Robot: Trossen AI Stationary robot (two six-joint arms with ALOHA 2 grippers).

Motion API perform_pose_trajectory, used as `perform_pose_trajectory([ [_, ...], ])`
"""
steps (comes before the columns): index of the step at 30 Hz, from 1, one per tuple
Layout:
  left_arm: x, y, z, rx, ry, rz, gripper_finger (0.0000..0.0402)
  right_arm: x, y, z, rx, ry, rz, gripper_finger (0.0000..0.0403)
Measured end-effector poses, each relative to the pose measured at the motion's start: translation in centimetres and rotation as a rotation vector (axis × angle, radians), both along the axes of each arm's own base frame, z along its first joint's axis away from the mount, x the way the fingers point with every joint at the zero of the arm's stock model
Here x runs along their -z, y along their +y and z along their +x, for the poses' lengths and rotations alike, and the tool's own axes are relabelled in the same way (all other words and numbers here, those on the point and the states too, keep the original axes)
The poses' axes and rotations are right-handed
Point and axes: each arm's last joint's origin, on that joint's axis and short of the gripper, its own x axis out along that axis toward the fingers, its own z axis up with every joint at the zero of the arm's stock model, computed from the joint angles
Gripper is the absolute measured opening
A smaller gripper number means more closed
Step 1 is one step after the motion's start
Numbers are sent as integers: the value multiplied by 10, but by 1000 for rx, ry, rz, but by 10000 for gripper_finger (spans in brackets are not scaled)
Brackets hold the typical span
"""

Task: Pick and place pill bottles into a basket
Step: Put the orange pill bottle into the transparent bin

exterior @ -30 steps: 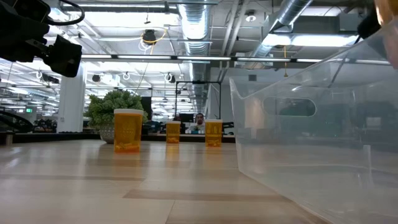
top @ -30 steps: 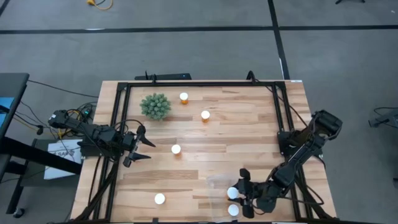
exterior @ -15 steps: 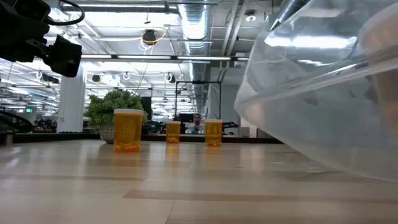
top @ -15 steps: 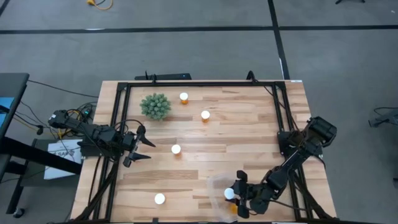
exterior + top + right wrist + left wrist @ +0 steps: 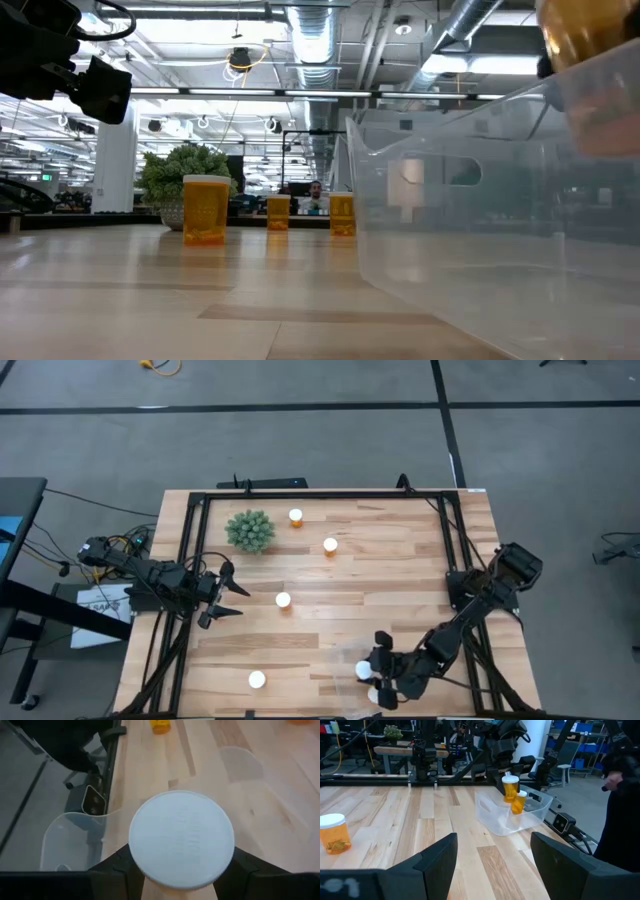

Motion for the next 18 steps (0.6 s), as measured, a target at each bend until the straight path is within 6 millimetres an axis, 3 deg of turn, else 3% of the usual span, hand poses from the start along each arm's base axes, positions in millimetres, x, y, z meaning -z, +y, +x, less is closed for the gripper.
perform_pose_trajectory([
  [18, 0, 0, 0, 0, 0, 0, 242, -9, -33, 38, -25, -7, -28, 170],
])
